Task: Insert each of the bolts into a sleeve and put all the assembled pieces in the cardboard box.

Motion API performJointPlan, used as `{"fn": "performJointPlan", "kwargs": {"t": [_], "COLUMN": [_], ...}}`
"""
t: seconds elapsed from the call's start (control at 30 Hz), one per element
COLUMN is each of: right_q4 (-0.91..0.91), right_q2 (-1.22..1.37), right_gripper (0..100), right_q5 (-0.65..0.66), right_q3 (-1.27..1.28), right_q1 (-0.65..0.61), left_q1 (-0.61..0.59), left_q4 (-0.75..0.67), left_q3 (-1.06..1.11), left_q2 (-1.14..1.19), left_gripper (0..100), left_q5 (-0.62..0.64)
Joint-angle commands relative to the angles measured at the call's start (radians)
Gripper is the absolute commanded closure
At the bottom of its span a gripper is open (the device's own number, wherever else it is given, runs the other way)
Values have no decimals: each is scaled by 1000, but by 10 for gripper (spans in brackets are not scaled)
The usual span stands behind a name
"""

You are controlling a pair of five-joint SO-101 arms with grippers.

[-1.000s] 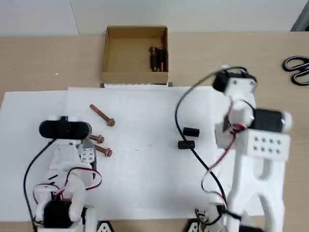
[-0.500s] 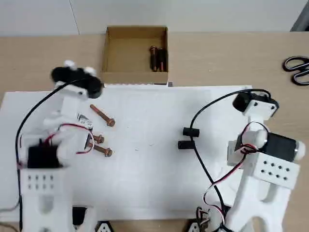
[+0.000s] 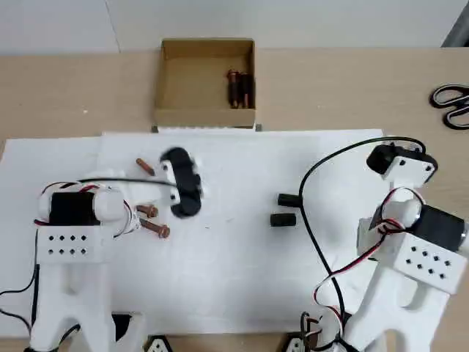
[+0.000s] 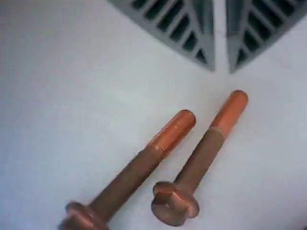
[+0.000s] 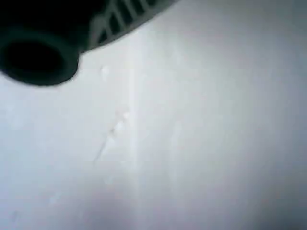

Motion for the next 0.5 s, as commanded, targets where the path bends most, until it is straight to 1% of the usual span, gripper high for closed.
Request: {"fn": "performJointPlan", "kwargs": {"t": [0.0, 0.07, 0.13, 0.23, 0.47], "right_q4": [-18, -18, -16, -16, -16], "right_q2": [-22, -24, -25, -27, -24], "right_gripper": [995, 995, 995, 995, 995], "right_q5": [6, 6, 6, 6, 6], "right_q3": [-5, -5, -3, -3, -3], "right_q1": [12, 12, 12, 12, 12], "left_q1": [-6, -6, -6, -6, 2], "left_q4": [3, 2, -23, -86, -233], "left_q3": [4, 56, 111, 180, 283], "left_q2": [3, 3, 3, 3, 3], "left_gripper": [995, 993, 965, 920, 913], "left_q5": [-147, -215, -253, -264, -272]}}
